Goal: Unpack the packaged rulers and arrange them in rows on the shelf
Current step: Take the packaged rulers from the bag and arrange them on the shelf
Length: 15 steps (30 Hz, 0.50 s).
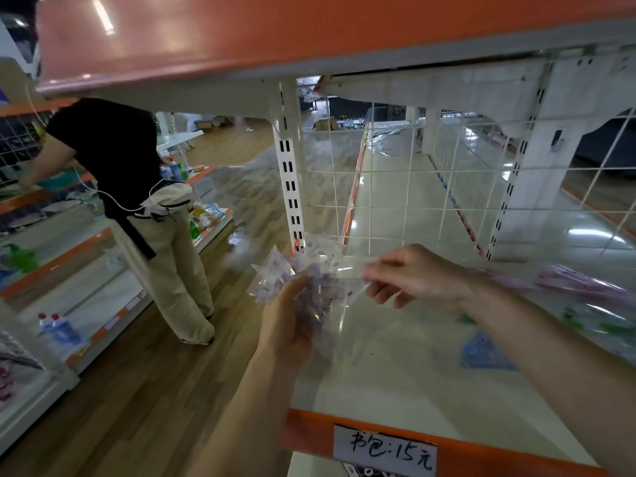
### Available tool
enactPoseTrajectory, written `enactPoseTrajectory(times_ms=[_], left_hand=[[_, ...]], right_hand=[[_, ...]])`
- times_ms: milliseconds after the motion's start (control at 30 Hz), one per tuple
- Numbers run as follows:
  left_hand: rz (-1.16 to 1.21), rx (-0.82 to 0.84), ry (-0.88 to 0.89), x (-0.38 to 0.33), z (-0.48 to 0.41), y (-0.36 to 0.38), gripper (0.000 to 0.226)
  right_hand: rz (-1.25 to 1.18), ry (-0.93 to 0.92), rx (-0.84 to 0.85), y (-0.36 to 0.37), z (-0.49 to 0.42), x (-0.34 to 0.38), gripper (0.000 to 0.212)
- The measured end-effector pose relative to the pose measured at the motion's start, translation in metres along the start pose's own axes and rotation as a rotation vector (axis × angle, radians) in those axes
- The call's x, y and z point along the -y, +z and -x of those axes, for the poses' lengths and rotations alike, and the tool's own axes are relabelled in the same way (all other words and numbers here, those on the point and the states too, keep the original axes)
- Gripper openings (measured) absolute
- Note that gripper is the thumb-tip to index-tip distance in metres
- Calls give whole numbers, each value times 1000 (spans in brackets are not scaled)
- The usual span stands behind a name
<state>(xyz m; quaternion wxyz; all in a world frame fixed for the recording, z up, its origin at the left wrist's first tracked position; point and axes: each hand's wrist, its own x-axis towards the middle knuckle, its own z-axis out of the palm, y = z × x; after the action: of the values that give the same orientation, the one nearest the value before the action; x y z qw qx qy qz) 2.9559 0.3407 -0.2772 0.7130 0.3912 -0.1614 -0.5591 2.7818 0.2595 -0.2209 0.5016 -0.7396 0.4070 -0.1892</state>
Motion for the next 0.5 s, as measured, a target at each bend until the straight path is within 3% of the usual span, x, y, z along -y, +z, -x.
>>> enactPoseTrajectory(times_ms=[67, 200, 300, 500], left_hand=[[7, 28, -39, 1, -1, -2, 41], [0, 21, -68, 0, -2, -7, 20], [58, 28, -88, 0, -4, -10, 32], [29, 81, -76, 2, -2, -7, 23]], right_hand=[[31, -58, -39, 5, 3, -1, 12], [-47, -76, -294, -5, 2, -4, 14], [-267, -56, -445, -21, 9, -9, 14], [-511, -31, -439, -34, 26, -13, 6]])
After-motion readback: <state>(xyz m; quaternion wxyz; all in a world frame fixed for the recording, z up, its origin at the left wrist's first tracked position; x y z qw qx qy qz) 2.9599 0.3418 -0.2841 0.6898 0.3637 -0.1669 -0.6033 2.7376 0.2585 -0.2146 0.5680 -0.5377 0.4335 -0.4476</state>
